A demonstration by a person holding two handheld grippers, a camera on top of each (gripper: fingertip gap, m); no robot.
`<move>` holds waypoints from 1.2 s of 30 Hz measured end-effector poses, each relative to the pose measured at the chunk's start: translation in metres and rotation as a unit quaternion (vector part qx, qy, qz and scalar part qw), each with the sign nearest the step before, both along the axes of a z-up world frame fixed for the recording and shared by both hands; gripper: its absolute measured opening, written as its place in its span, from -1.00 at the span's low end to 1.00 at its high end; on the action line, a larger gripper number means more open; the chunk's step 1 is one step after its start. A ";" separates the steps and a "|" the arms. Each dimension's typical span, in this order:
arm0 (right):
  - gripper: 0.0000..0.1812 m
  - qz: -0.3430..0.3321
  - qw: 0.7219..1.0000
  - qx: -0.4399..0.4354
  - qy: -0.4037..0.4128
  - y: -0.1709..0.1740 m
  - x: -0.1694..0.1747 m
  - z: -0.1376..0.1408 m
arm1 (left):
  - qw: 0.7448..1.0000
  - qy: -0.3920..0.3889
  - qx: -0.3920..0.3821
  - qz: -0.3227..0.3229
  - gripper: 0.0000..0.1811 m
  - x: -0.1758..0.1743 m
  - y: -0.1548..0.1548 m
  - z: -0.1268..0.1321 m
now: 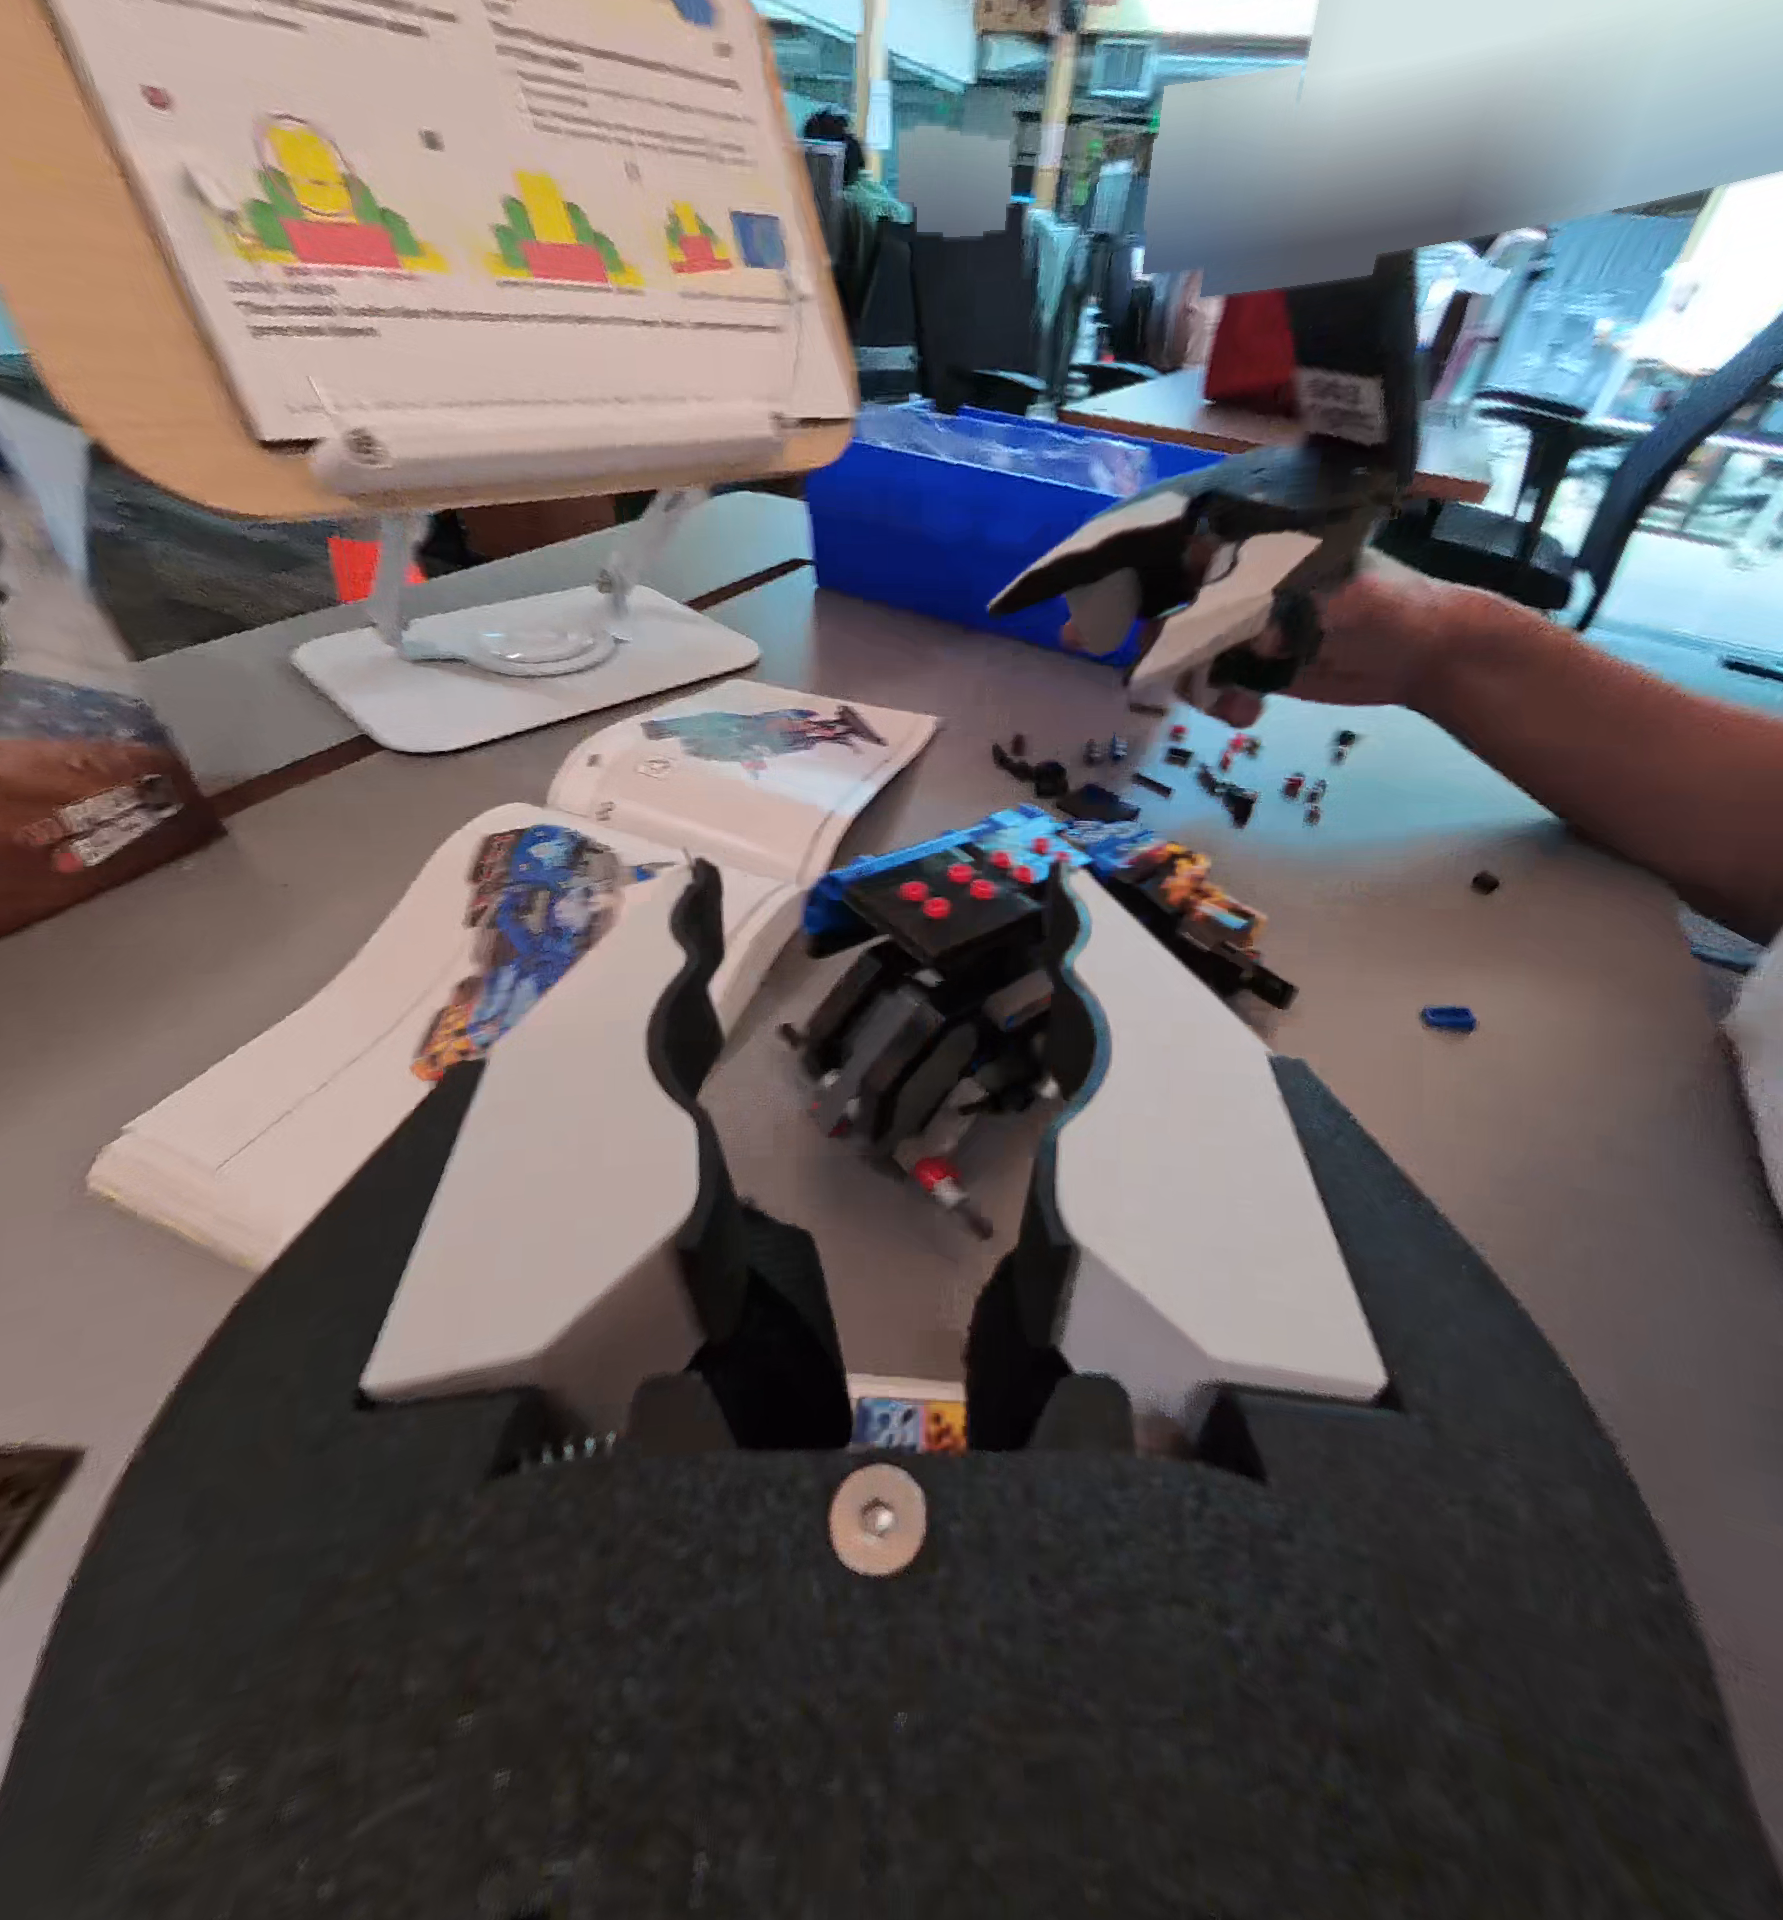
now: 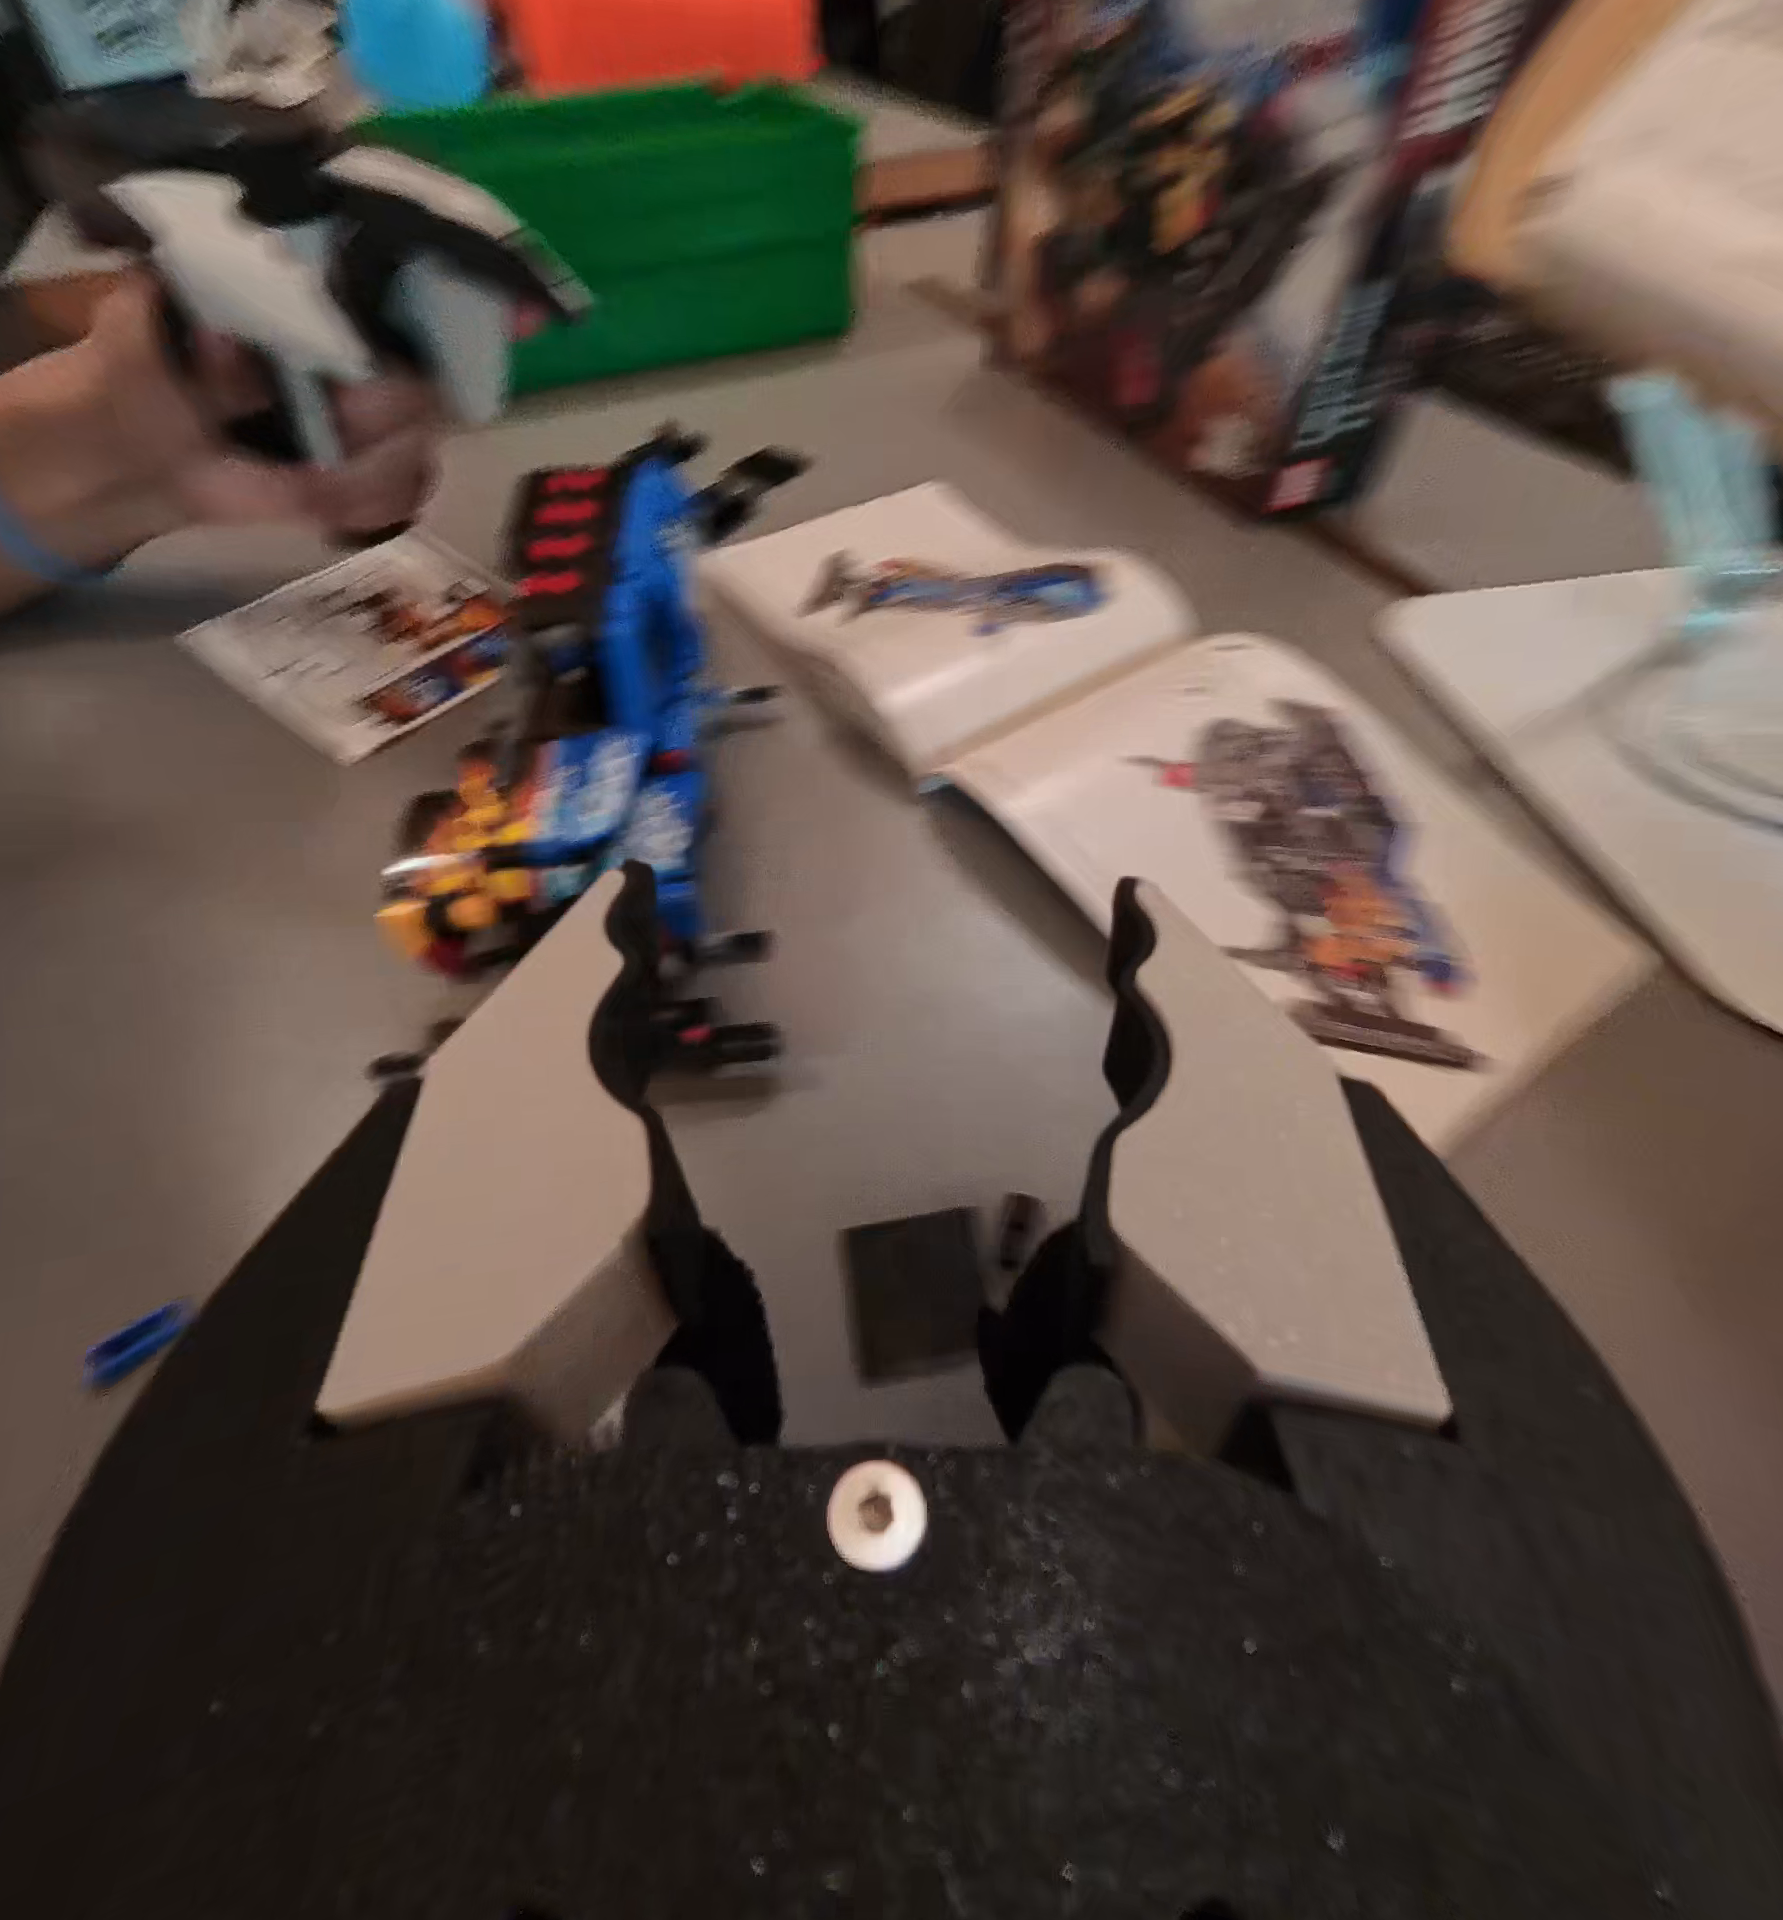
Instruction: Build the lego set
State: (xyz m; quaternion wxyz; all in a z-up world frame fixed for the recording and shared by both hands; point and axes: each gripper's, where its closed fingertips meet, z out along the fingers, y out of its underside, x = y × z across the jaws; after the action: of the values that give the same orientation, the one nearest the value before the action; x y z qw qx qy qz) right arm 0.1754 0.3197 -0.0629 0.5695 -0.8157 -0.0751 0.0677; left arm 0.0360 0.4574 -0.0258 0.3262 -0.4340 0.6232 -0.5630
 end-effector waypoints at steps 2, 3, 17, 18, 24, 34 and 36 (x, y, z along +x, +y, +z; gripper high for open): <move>-0.12 -0.106 0.994 0.009 -0.003 -0.005 0.047 0.008 | 0.998 0.005 0.009 0.056 -0.40 0.005 0.027 -0.003; -0.16 -0.149 0.989 0.009 -0.003 -0.009 0.064 0.007 | 0.997 0.005 0.014 0.077 -0.41 0.006 0.038 -0.005; -0.31 -0.241 0.969 -0.034 0.035 -0.023 0.103 -0.015 | 0.991 0.050 0.027 0.122 -0.45 0.013 0.057 -0.028; -0.31 -0.243 0.969 -0.029 0.033 -0.025 0.105 -0.012 | 0.991 0.053 0.027 0.119 -0.45 0.014 0.054 -0.030; -0.40 -0.280 0.959 -0.002 0.037 -0.057 0.115 0.029 | 0.992 0.045 0.044 0.105 -0.46 0.012 0.040 -0.025; -0.54 -0.205 0.962 -0.165 0.071 -0.088 0.068 -0.047 | 0.993 0.038 0.072 0.090 -0.47 0.009 0.025 -0.022; -0.58 -0.190 0.967 -0.154 0.079 -0.080 0.057 -0.047 | 0.992 0.039 0.079 0.090 -0.47 0.009 0.023 -0.023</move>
State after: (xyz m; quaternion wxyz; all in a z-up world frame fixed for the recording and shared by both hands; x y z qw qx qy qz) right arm 0.2328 0.2401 -0.1095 0.4440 -0.8848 0.1375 0.0335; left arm 0.0451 0.4807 -0.0486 0.3841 -0.4825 0.6366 -0.4629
